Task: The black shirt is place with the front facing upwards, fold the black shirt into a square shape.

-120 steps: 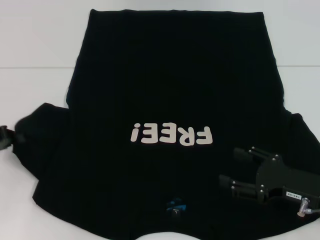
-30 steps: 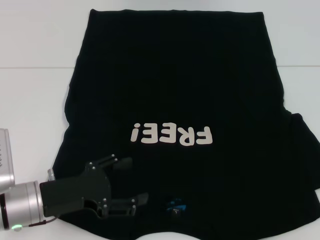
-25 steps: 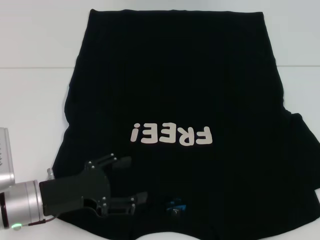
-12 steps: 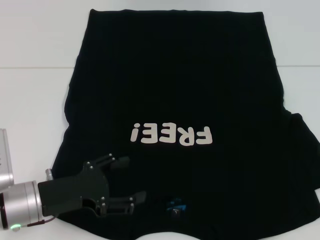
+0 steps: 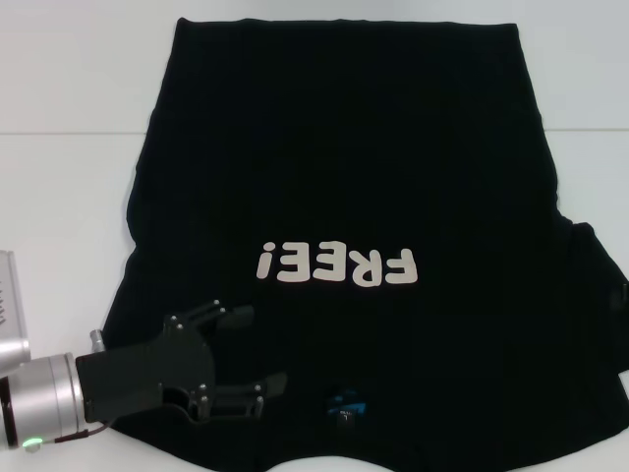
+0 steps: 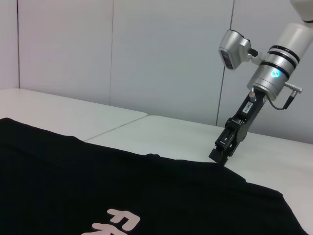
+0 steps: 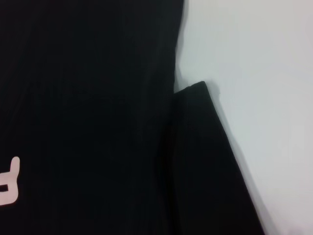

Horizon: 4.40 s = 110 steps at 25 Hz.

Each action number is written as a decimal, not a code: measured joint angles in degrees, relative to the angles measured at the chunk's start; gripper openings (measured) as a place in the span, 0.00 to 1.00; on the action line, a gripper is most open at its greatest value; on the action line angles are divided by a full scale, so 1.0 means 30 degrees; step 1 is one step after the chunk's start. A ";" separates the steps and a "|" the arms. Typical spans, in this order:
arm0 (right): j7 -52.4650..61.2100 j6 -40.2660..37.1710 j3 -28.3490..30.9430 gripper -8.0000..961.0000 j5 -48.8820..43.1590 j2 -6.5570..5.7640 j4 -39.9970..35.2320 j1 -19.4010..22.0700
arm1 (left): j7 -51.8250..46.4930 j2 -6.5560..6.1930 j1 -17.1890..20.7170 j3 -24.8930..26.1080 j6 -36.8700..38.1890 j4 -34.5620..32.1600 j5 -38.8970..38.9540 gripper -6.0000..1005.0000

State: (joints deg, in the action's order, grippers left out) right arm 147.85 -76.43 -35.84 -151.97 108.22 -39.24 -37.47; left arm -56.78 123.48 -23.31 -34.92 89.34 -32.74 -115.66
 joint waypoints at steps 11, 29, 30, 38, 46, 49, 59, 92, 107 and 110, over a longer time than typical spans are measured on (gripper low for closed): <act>-0.0017 0.0463 -0.0403 0.90 0.0002 0.0051 0.0424 -0.0265 | 0.0001 0.0000 -0.0023 -0.0071 -0.0259 -0.0012 0.0002 0.94; -0.0097 0.0113 -0.0483 0.89 0.0195 0.0207 0.0470 -0.0469 | 0.0002 0.0001 -0.0053 -0.0026 -0.0250 0.0024 0.0106 0.94; -0.0129 0.0006 -0.0454 0.89 0.0279 0.0208 0.0471 -0.0500 | 0.0001 0.0007 -0.0053 -0.0025 -0.0249 0.0033 0.0107 0.94; -0.0178 -0.0069 -0.0522 0.89 0.0472 0.0240 0.0471 -0.0544 | 0.0001 0.0057 -0.0042 0.0009 -0.0249 0.0045 0.0033 0.94; -0.0755 -0.0729 -0.0397 0.88 0.1930 0.0026 0.0503 -0.0280 | 0.0001 0.0087 -0.0021 0.0010 -0.0248 0.0045 0.0026 0.94; -0.0968 -0.1034 -0.0376 0.86 0.2558 -0.0029 0.0514 -0.0181 | 0.0001 0.0106 -0.0021 0.0009 -0.0247 0.0045 0.0026 0.94; -0.0975 -0.0858 -0.0586 0.79 0.2500 -0.0083 0.0515 -0.0123 | 0.0000 0.0117 0.0004 0.0007 -0.0251 0.0045 0.0036 0.94; -0.1673 -0.0374 -0.0461 0.03 0.1548 -0.0116 0.0096 -0.0141 | -0.0033 0.0099 -0.0024 0.0039 -0.0320 0.0044 0.0145 0.94; -0.1707 -0.2288 0.1545 0.03 0.1696 -0.0478 -0.2765 0.0131 | -0.0642 0.0000 0.0109 0.0098 -0.0399 -0.0039 0.0183 0.94; -0.1728 -0.2307 0.1143 0.03 0.1685 -0.0431 -0.2728 -0.0309 | -0.0645 -0.0002 0.0120 0.0100 -0.0400 -0.0045 0.0220 0.94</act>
State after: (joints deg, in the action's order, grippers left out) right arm 142.67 -83.35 -32.41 -146.91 106.93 -47.43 -38.40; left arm -58.71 123.48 -22.95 -34.62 88.14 -32.87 -115.00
